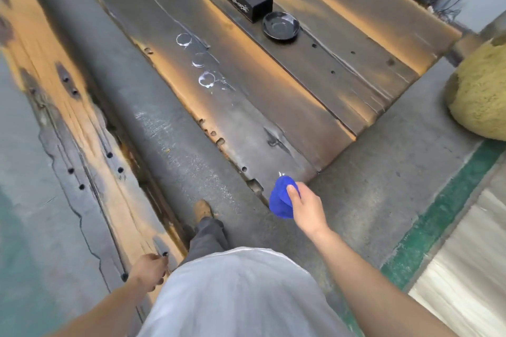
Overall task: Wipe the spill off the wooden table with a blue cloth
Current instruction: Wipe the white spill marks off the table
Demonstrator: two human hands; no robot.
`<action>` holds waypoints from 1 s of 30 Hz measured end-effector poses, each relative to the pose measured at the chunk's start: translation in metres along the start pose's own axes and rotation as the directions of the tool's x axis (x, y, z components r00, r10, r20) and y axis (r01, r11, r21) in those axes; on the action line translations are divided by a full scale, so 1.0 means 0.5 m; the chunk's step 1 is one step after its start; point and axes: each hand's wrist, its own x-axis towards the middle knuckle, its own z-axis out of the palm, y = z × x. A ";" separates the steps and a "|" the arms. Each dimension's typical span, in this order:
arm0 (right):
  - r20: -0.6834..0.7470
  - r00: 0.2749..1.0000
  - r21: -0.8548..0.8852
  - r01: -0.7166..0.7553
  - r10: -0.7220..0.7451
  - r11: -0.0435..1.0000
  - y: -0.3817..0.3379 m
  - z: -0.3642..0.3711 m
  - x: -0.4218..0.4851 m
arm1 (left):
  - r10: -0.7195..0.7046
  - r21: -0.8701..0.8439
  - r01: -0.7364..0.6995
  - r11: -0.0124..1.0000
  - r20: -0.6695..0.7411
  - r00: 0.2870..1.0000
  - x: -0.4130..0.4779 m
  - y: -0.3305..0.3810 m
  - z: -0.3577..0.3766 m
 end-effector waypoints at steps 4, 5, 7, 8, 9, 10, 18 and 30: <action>-0.086 0.996 -0.002 -0.027 0.027 1.000 -0.104 0.059 0.068 | 0.060 0.021 -0.061 0.998 0.013 0.998 0.108 0.091 -0.141; -0.096 0.995 0.000 -0.039 0.039 0.999 -0.129 0.072 0.079 | 0.078 0.015 -0.078 0.997 0.025 0.997 0.132 0.117 -0.176; -0.099 0.993 -0.010 -0.062 0.061 0.998 -0.175 0.098 0.098 | 0.134 -0.008 -0.133 0.991 0.044 0.990 0.171 0.179 -0.243; -0.097 0.993 -0.021 -0.070 0.068 0.997 -0.196 0.111 0.107 | 0.172 -0.023 -0.171 0.985 0.053 0.984 0.187 0.215 -0.273; -0.094 0.993 -0.035 -0.077 0.073 0.996 -0.215 0.124 0.115 | 0.207 -0.040 -0.205 0.978 0.055 0.977 0.203 0.253 -0.302; -0.093 0.993 -0.049 -0.084 0.079 0.995 -0.230 0.136 0.121 | 0.240 -0.061 -0.237 0.970 0.054 0.969 0.220 0.290 -0.327; -0.108 0.988 -0.110 -0.118 0.106 0.987 -0.337 0.209 0.198 | 0.444 -0.113 -0.437 0.893 0.050 0.895 0.265 0.548 -0.460; -0.092 0.994 0.077 -0.044 0.051 0.996 -0.633 0.291 0.570 | 0.351 0.069 -0.352 0.934 0.028 0.936 0.440 0.684 -0.656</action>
